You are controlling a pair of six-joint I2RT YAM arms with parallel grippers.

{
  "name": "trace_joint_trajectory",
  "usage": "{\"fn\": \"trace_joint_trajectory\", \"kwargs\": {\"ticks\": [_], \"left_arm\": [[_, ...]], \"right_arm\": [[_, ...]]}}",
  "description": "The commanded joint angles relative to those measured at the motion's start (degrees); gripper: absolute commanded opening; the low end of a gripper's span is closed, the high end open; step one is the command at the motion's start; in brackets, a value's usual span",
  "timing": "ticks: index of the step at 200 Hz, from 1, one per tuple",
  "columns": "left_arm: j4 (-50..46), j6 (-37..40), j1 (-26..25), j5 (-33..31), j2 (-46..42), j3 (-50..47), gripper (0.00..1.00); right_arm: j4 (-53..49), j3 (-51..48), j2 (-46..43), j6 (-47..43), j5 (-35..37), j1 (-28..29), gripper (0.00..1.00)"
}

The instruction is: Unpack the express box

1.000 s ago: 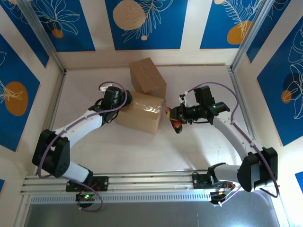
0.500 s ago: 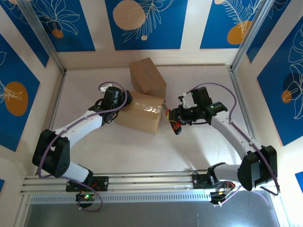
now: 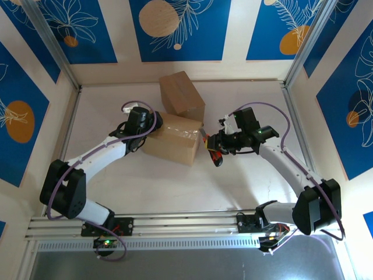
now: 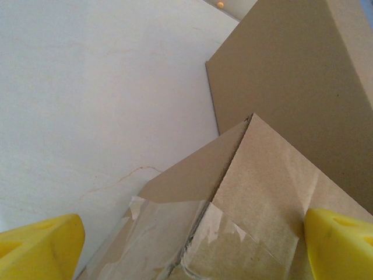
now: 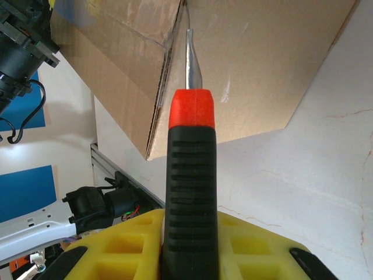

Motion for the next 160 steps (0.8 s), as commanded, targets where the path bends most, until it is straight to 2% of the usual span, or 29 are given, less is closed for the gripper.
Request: {"fn": "trace_joint_trajectory", "kwargs": {"ticks": [1,160], "left_arm": [[-21.2,2.8,-0.7,0.8,4.7,-5.9,0.94],[-20.4,2.5,-0.7,1.3,4.7,-6.5,0.94]], "right_arm": [[-0.7,-0.1,-2.4,1.2,0.1,0.2,0.00],[0.3,-1.9,-2.1,1.8,-0.7,0.9,0.00]]}}
